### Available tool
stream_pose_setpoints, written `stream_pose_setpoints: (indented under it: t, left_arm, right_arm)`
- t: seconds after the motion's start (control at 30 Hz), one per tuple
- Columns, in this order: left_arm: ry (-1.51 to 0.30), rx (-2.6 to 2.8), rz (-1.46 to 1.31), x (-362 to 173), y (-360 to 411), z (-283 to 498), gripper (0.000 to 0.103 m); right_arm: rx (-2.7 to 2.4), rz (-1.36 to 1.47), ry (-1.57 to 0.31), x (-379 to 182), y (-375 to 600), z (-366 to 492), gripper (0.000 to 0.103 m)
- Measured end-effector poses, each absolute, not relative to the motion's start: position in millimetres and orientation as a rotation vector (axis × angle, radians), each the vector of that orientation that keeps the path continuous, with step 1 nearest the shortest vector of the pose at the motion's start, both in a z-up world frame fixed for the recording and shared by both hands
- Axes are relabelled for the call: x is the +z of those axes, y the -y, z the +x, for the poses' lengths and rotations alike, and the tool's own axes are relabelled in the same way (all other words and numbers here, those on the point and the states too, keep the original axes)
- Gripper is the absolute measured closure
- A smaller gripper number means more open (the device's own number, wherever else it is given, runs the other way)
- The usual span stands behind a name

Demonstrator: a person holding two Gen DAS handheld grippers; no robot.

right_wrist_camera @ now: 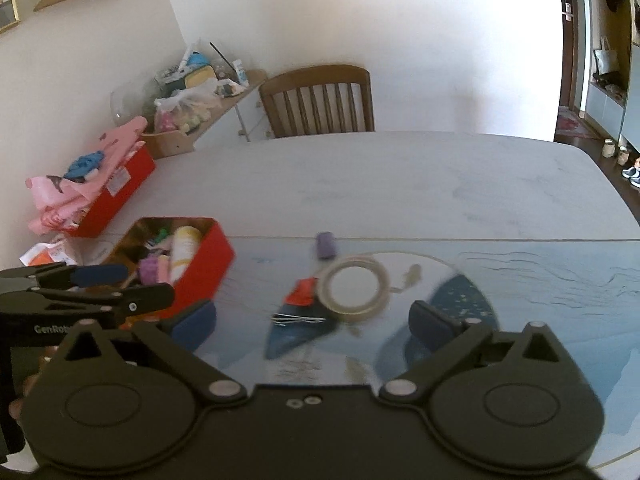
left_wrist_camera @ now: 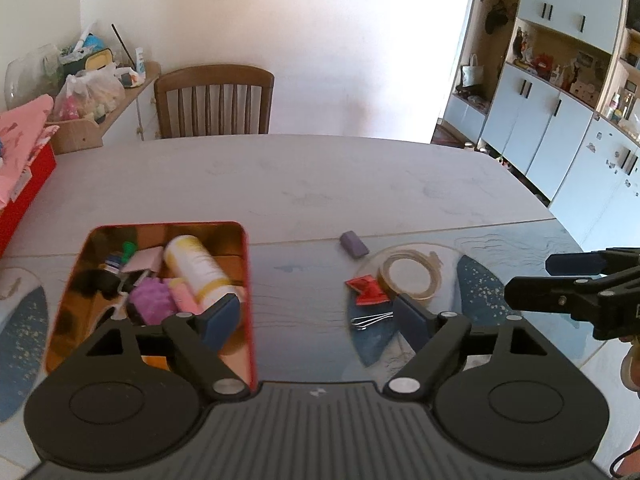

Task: Organize rigid objects
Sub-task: 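Move left tool toward red wrapper while right tool moves toward beige tape roll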

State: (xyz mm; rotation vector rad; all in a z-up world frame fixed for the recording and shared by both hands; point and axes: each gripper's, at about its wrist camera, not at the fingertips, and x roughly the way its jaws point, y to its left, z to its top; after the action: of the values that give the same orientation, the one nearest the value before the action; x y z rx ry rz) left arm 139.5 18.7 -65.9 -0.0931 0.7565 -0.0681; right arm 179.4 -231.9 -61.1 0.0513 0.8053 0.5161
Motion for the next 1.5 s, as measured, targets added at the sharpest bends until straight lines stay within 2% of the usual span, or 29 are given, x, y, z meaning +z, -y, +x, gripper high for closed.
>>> stream_pose_setpoints:
  t: [0.73,1.13,1.5]
  left_arm:
    - [-0.898,0.031,-0.042,-132,46,219,0.019]
    - [-0.966,0.077,-0.031,-160,49,249,0.019]
    - [-0.986,0.090,-0.035,-168,45,268,0.020]
  right_arm:
    - [0.668,-0.206,-0.867,-122,253,242,0.001]
    - [0.763,-0.332,-0.869,-145,230,261,0.007]
    - [0.808,-0.314,-0.865,-153,218,284,0.012]
